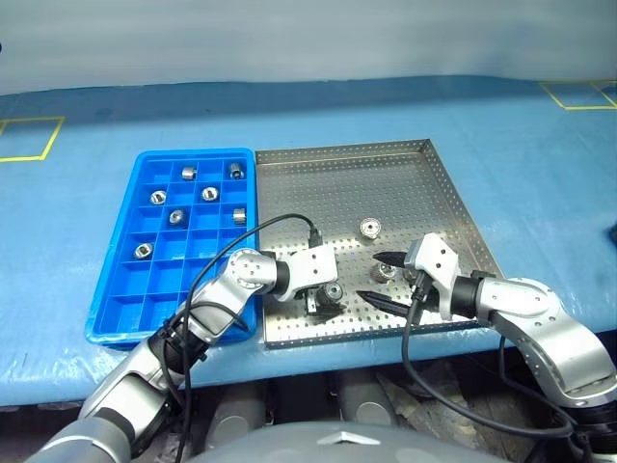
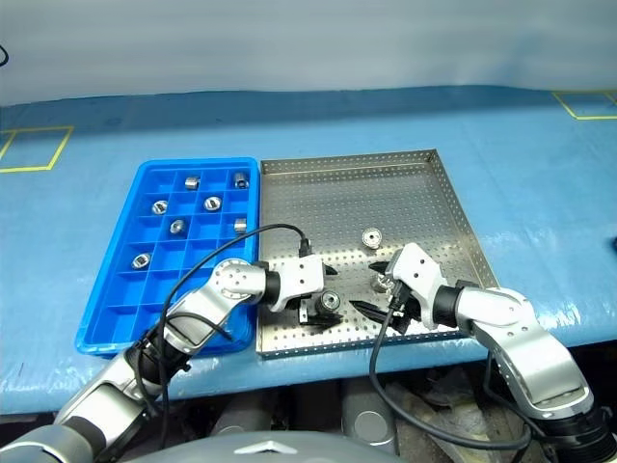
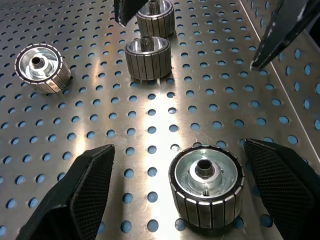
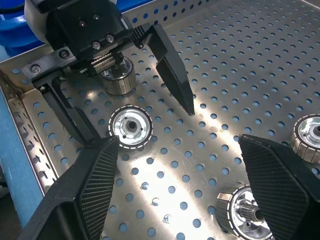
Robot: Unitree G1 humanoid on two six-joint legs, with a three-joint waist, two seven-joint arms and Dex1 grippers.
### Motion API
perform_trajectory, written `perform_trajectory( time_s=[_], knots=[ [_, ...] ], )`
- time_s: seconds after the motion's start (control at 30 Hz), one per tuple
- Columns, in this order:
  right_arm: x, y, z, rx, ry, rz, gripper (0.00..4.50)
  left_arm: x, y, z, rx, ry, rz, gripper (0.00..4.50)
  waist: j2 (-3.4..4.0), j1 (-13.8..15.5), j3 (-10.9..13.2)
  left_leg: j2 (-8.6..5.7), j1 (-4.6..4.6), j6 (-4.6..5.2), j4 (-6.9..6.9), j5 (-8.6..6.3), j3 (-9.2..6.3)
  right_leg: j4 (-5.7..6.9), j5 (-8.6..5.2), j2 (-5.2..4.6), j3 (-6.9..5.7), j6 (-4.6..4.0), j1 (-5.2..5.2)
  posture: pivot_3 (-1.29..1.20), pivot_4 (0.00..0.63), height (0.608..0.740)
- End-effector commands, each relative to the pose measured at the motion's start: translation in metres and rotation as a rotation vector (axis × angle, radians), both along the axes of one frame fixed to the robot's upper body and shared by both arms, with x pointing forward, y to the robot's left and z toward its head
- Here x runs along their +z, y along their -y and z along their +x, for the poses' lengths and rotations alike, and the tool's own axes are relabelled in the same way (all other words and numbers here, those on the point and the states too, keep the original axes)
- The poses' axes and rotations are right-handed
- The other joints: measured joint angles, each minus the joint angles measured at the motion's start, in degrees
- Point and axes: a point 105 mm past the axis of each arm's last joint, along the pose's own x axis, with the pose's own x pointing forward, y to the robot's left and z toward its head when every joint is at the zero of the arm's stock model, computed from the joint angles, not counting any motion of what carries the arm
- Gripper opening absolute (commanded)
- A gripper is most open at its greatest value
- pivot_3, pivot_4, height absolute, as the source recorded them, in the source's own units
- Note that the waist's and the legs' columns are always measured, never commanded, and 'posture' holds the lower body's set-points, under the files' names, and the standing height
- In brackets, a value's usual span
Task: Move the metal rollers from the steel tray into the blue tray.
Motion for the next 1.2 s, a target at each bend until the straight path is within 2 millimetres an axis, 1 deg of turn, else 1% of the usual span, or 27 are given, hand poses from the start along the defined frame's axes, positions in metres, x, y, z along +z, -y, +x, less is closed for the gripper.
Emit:
perform_trajectory(
  time_s=[0.03,0.07,0.23,0.3,0.37,0.53,0.63,0.87,0.93,1.03,1.2],
  knots=[
    [0.012,-0.003,0.002,0.016,0.062,0.015,4.02,0.002,0.002,-0.001,-0.017,0.017,-0.007,3.94,0.0,0.0,0.0,0.0,0.0,0.0,0.0,0.0,0.0,0.0,0.01,0.0,0.0,-0.01,0.0,-0.26,0.15,0.74],
    [0.012,-0.004,0.003,0.016,0.064,0.016,4.02,0.002,0.002,-0.001,-0.017,0.018,-0.005,3.63,0.0,0.0,0.0,0.0,0.0,0.0,0.0,0.0,0.0,0.0,0.05,-0.01,0.0,-0.07,0.0,-0.26,0.15,0.74],
    [0.013,-0.005,0.004,0.018,0.073,0.02,4.02,0.002,0.002,0.0,-0.012,0.02,-0.004,3.63,0.0,0.0,0.0,0.0,0.0,0.0,0.0,0.0,0.0,0.0,0.08,0.0,0.0,-0.13,0.0,-0.25,0.15,0.74],
    [0.013,-0.005,0.004,0.018,0.077,0.021,4.02,0.002,0.002,0.0,-0.012,0.019,-0.005,3.27,0.0,0.0,0.0,0.0,0.0,0.0,0.0,0.0,0.0,0.0,0.09,-0.01,0.0,-0.13,0.0,-0.26,0.15,0.74],
    [0.014,-0.005,0.005,0.018,0.08,0.022,4.02,0.002,0.001,0.001,-0.008,0.027,0.001,2.73,0.0,0.0,0.0,-0.01,0.0,0.0,0.0,0.0,0.0,0.0,0.1,-0.01,0.0,-0.14,0.0,-0.26,0.15,0.74],
    [0.014,-0.005,0.006,0.017,0.086,0.024,4.02,0.002,0.0,0.002,-0.002,0.029,-0.001,2.73,0.0,0.0,0.0,0.0,0.0,0.0,0.0,0.0,0.0,0.0,0.1,-0.01,0.0,-0.14,0.0,-0.25,0.15,0.74],
    [0.014,-0.006,0.007,0.016,0.09,0.025,4.02,0.003,0.0,0.003,0.003,0.034,-0.006,2.17,0.01,0.0,0.0,0.0,0.0,0.0,0.0,0.0,0.01,0.0,0.11,-0.01,0.0,-0.14,0.0,-0.25,0.15,0.74],
    [0.014,-0.006,0.01,0.017,0.101,0.026,4.02,0.003,-0.002,0.006,0.021,0.041,-0.006,2.17,0.01,0.1,0.0,-0.01,0.0,0.0,0.01,0.0,0.01,0.0,0.13,-0.01,0.01,-0.15,0.01,-0.25,0.15,0.74],
    [0.015,-0.007,0.01,0.016,0.104,0.028,4.02,0.003,-0.002,0.007,0.026,0.045,-0.004,1.97,0.02,0.0,0.0,0.0,0.0,0.0,0.01,0.0,0.0,0.0,0.13,-0.01,0.0,-0.15,0.01,-0.25,0.15,0.74],
    [0.015,-0.007,0.011,0.016,0.109,0.029,4.02,0.004,-0.003,0.012,0.056,0.058,-0.009,1.97,0.02,0.0,0.0,0.0,0.01,0.0,0.01,0.0,0.01,0.0,0.13,-0.01,0.0,-0.15,0.01,-0.25,0.15,0.74],
    [0.015,-0.008,0.013,0.018,0.118,0.032,4.02,0.019,-0.004,0.024,0.139,0.088,-0.084,1.97,0.02,0.1,0.0,0.0,0.0,0.0,0.03,0.0,0.0,0.01,0.14,-0.01,0.01,-0.14,0.01,-0.24,0.15,0.74]
  ],
)
